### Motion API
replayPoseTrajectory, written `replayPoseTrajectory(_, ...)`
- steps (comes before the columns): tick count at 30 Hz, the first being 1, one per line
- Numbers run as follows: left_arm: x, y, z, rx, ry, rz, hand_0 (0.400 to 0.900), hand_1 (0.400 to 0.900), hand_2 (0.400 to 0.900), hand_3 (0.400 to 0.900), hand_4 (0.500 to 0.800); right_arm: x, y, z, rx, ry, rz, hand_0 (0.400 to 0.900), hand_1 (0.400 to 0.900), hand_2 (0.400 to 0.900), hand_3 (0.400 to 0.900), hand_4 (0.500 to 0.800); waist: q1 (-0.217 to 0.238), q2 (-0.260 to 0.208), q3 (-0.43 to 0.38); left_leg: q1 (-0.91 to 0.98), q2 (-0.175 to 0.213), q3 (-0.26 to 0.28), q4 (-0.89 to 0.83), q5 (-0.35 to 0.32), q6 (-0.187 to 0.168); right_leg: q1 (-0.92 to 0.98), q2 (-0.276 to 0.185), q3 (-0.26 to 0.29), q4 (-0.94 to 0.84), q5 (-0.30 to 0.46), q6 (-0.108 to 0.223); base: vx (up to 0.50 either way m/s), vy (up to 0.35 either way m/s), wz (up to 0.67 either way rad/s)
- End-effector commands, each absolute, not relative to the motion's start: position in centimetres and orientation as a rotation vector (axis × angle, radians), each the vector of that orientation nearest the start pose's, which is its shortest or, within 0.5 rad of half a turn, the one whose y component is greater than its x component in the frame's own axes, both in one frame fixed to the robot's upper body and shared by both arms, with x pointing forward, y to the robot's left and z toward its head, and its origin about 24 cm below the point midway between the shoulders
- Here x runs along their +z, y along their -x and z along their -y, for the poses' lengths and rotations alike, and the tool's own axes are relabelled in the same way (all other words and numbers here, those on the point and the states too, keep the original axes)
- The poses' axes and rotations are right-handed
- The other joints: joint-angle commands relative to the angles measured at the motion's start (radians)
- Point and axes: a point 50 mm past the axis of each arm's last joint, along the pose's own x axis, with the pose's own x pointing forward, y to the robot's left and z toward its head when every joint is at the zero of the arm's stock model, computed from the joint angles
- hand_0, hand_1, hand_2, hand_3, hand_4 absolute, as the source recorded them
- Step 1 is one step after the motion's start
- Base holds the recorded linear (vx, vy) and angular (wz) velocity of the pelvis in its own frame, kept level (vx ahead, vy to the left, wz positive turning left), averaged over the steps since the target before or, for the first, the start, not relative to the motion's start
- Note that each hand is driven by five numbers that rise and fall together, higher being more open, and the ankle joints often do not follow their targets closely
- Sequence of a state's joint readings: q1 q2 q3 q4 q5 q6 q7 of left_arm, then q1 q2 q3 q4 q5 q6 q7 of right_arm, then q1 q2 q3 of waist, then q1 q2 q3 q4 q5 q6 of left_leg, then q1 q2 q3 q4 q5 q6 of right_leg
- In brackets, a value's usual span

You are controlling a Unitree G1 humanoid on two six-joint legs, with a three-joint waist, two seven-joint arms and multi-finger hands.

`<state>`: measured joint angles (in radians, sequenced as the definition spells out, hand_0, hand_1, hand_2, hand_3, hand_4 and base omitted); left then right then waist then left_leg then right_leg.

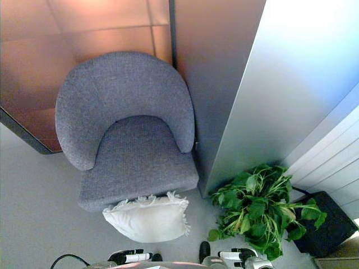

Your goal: Pick up the pillow and put it on the sofa.

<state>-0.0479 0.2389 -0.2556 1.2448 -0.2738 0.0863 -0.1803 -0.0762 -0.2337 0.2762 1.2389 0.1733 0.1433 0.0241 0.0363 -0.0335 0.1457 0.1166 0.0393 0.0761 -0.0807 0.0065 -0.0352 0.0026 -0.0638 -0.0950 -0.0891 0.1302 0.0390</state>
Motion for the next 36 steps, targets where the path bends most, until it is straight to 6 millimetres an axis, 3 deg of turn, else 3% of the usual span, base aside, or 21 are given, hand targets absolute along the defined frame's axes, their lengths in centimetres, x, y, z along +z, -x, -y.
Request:
replayPoseTrajectory(1,-15.7,-12.6,-21.0,-0.074,-0.022,-1.239,0.900,0.900,0.900,0.900,0.800,-14.3,-15.5,22.9,0.029,0.435,-1.099,0.900,0.900,0.900,0.900,0.800,0.021,0.006,0.070,-0.106,-0.058,-0.056,0.011,0.006,0.037,0.011,0.039,-0.053,0.096,-0.152,0.022,-0.03,-0.013,0.13)
replayPoseTrajectory(3,-15.5,-13.4,-20.9,-0.078,-0.024,-1.218,0.900,0.900,0.900,0.900,0.800,-13.6,-17.1,22.7,0.013,0.481,-1.025,0.900,0.900,0.900,0.900,0.800,0.024,0.006,0.090,-0.131,-0.059,-0.058,0.014,0.013,0.038,-0.015,0.039,-0.051,0.103,-0.148,0.022,-0.11,-0.020,0.14)
replayPoseTrajectory(4,-15.0,-14.7,-20.8,-0.078,-0.021,-1.181,0.900,0.900,0.900,0.900,0.800,-12.3,-19.6,22.4,-0.005,0.541,-0.919,0.900,0.900,0.900,0.900,0.800,0.030,0.007,0.121,-0.165,-0.060,-0.059,0.016,0.023,0.040,-0.051,0.040,-0.049,0.112,-0.142,0.021,-0.21,-0.032,0.16)
replayPoseTrajectory(6,-14.4,-16.4,-20.7,-0.071,-0.017,-1.132,0.900,0.900,0.900,0.900,0.800,-10.6,-22.6,21.7,-0.021,0.618,-0.790,0.900,0.900,0.900,0.900,0.800,0.035,0.007,0.163,-0.201,-0.056,-0.055,0.014,0.035,0.041,-0.094,0.043,-0.048,0.121,-0.132,0.020,-0.16,-0.035,0.14)
replayPoseTrajectory(13,-13.0,-19.1,-20.9,-0.038,0.021,-1.021,0.900,0.900,0.900,0.900,0.800,-5.5,-28.4,19.4,-0.088,0.724,-0.468,0.900,0.900,0.900,0.900,0.800,0.039,0.004,0.278,-0.310,-0.049,-0.057,0.022,0.061,0.039,-0.214,0.046,-0.058,0.158,-0.112,0.015,-0.03,-0.017,0.13)
replayPoseTrajectory(15,-12.9,-19.2,-21.2,-0.041,0.033,-0.999,0.900,0.900,0.900,0.900,0.800,-4.6,-29.0,19.5,-0.099,0.725,-0.423,0.900,0.900,0.900,0.900,0.800,0.038,0.009,0.293,-0.337,-0.050,-0.052,0.024,0.068,0.039,-0.246,0.044,-0.061,0.169,-0.109,0.012,-0.08,0.068,0.14)
replayPoseTrajectory(17,-12.7,-18.8,-21.5,-0.065,0.055,-0.931,0.900,0.900,0.900,0.900,0.800,-2.0,-30.6,20.6,-0.141,0.722,-0.333,0.900,0.900,0.900,0.900,0.800,0.041,0.026,0.342,-0.396,-0.056,-0.054,0.035,0.083,0.035,-0.304,0.036,-0.069,0.187,-0.099,0.012,-0.11,0.074,0.21)
replayPoseTrajectory(18,-12.7,-18.8,-21.5,-0.065,0.055,-0.931,0.900,0.900,0.900,0.900,0.800,-2.0,-30.6,20.6,-0.141,0.722,-0.333,0.900,0.900,0.900,0.900,0.800,0.041,0.026,0.341,-0.397,-0.056,-0.055,0.035,0.083,0.035,-0.306,0.036,-0.070,0.187,-0.099,0.012,-0.06,0.044,0.15)
replayPoseTrajectory(20,-12.4,-18.8,-21.3,-0.090,0.071,-0.861,0.900,0.900,0.900,0.900,0.800,0.9,-32.6,20.9,-0.178,0.707,-0.237,0.900,0.900,0.900,0.900,0.800,0.047,0.041,0.374,-0.472,-0.066,-0.060,0.048,0.101,0.030,-0.379,0.027,-0.075,0.201,-0.082,0.012,-0.08,0.068,0.23)
replayPoseTrajectory(24,-11.6,-19.5,-20.6,-0.113,0.098,-0.774,0.900,0.900,0.900,0.900,0.800,4.2,-34.5,21.0,-0.204,0.685,-0.148,0.900,0.900,0.900,0.900,0.800,0.059,0.057,0.374,-0.589,-0.075,-0.063,0.063,0.120,0.028,-0.500,0.011,-0.084,0.225,-0.064,0.015,-0.03,0.066,0.14)
replayPoseTrajectory(33,-9.7,-21.7,-17.5,-0.175,0.165,-0.603,0.900,0.900,0.900,0.900,0.800,9.3,-37.0,20.1,-0.200,0.681,0.005,0.900,0.900,0.900,0.900,0.800,0.079,0.099,0.374,-0.797,-0.093,-0.077,0.112,0.148,0.020,-0.700,-0.005,-0.088,0.272,-0.042,0.017,0.00,0.075,0.10)
replayPoseTrajectory(36,-9.5,-21.8,-17.0,-0.189,0.185,-0.583,0.900,0.900,0.900,0.900,0.800,10.2,-37.4,19.7,-0.188,0.684,0.033,0.900,0.900,0.900,0.900,0.800,0.082,0.107,0.374,-0.829,-0.094,-0.078,0.122,0.148,0.018,-0.733,-0.010,-0.087,0.285,-0.046,0.019,0.01,0.087,0.08)
